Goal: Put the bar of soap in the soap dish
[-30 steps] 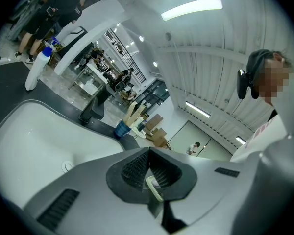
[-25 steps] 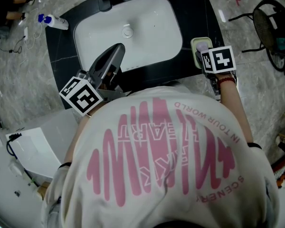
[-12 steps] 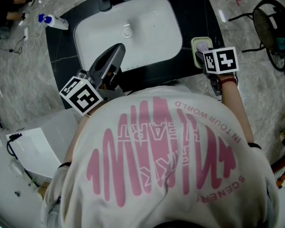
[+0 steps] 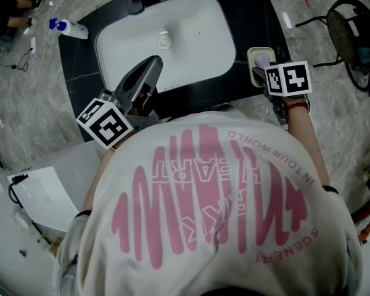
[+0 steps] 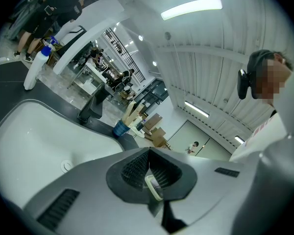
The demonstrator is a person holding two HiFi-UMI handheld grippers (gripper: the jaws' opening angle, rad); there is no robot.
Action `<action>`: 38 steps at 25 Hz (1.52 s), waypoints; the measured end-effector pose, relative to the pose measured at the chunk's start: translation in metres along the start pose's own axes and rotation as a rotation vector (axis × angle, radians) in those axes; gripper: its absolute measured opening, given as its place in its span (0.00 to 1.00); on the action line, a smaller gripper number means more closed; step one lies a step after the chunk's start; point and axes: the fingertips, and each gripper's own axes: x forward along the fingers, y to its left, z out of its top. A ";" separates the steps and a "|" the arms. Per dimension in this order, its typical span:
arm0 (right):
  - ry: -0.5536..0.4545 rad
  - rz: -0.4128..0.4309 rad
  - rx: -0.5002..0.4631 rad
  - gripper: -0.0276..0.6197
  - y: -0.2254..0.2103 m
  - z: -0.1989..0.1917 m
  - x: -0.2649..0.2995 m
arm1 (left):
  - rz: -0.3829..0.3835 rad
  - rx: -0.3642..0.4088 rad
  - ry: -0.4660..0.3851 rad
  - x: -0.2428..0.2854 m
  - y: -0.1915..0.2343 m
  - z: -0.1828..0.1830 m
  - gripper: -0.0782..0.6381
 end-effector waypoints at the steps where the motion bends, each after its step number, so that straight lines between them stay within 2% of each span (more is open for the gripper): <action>1: 0.002 0.001 0.000 0.41 0.000 0.000 -0.001 | -0.001 0.000 0.000 0.000 0.000 0.000 0.12; 11: -0.045 -0.010 0.022 0.41 0.000 0.007 -0.012 | -0.008 0.007 0.002 -0.001 -0.002 0.000 0.12; 20: -0.134 -0.010 0.101 0.40 -0.004 0.016 -0.028 | -0.027 0.016 0.009 0.000 -0.006 -0.001 0.12; 26: -0.255 0.028 0.172 0.36 0.001 0.030 -0.050 | -0.041 0.024 0.021 0.000 -0.011 -0.002 0.12; 29: -0.319 0.046 0.209 0.29 0.002 0.035 -0.064 | -0.051 0.033 0.030 0.002 -0.016 -0.003 0.12; 33: -0.462 0.066 0.262 0.18 0.001 0.046 -0.088 | -0.071 0.047 0.039 0.004 -0.023 -0.004 0.12; 35: -0.532 0.113 0.298 0.14 0.004 0.049 -0.100 | -0.081 0.051 0.046 0.006 -0.026 -0.006 0.12; 38: -0.617 0.239 0.376 0.10 0.013 0.051 -0.117 | -0.096 0.058 0.053 0.009 -0.031 -0.006 0.12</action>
